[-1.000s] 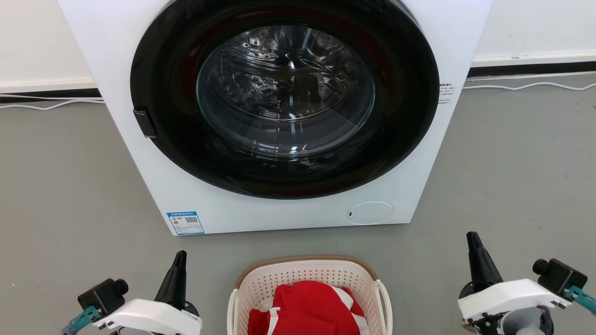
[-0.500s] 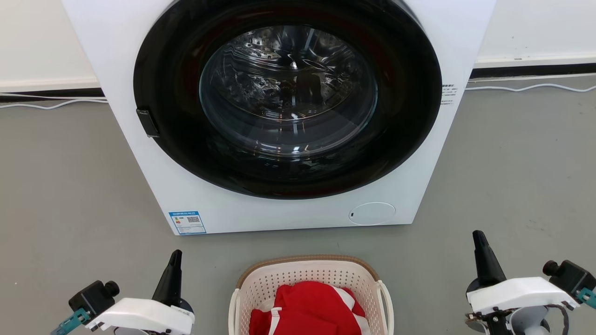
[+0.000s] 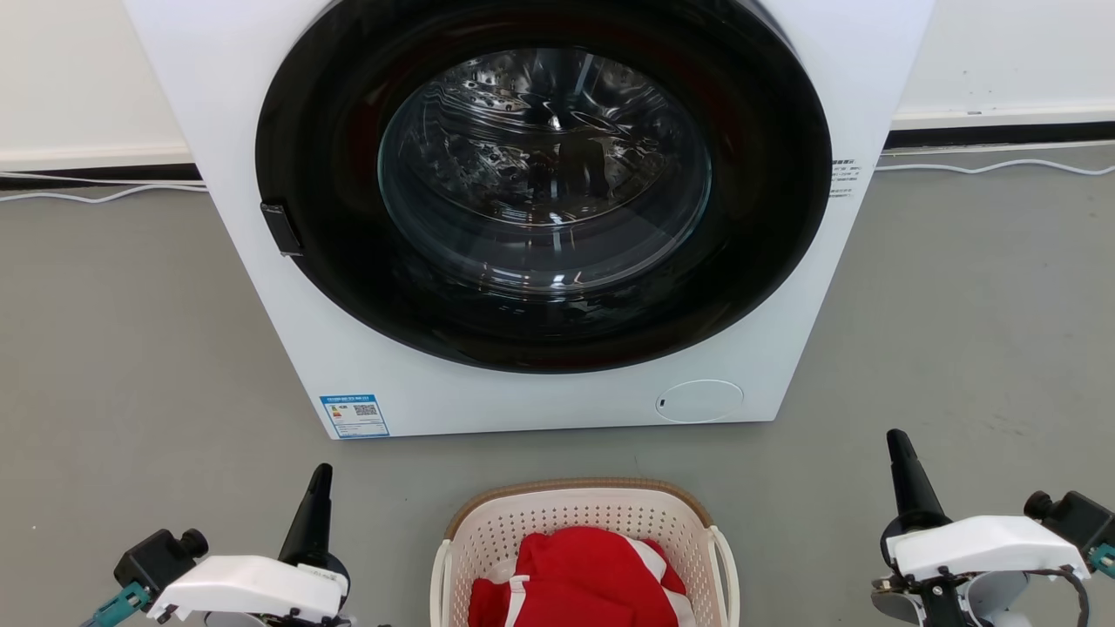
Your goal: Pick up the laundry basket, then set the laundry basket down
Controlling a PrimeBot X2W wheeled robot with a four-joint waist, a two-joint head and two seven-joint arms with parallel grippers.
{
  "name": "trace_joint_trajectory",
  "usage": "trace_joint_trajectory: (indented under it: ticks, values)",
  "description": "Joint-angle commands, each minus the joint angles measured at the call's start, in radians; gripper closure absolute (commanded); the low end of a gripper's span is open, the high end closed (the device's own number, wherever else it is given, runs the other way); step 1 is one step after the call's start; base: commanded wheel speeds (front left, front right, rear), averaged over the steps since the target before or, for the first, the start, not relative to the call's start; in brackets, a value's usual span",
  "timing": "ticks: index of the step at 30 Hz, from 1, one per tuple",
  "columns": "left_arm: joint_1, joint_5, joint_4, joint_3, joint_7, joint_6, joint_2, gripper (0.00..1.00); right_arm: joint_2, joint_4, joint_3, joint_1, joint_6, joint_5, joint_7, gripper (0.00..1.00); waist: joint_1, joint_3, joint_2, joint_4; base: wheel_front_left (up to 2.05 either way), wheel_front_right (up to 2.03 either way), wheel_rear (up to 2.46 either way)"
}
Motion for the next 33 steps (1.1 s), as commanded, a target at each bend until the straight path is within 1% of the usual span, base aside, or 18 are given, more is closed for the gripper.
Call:
trace_joint_trajectory:
  ticks: [1, 33]
  values:
    - [-0.040, -0.022, -0.030, 0.023, 0.004, -0.002, 0.005, 1.00, -0.003, -0.035, 0.001, -0.021, 0.004, 0.023, 0.010, 1.00, -0.0001, 0.000, -0.0001, 0.000, 0.00, 0.00, 0.00]
    - [-0.044, -0.326, -0.062, 0.079, 0.098, -0.002, -0.005, 1.00, 0.012, -0.081, -0.040, -0.011, 0.006, 0.347, 0.102, 1.00, -0.0001, -0.003, -0.0001, 0.015, 0.00, 0.00, 0.00]
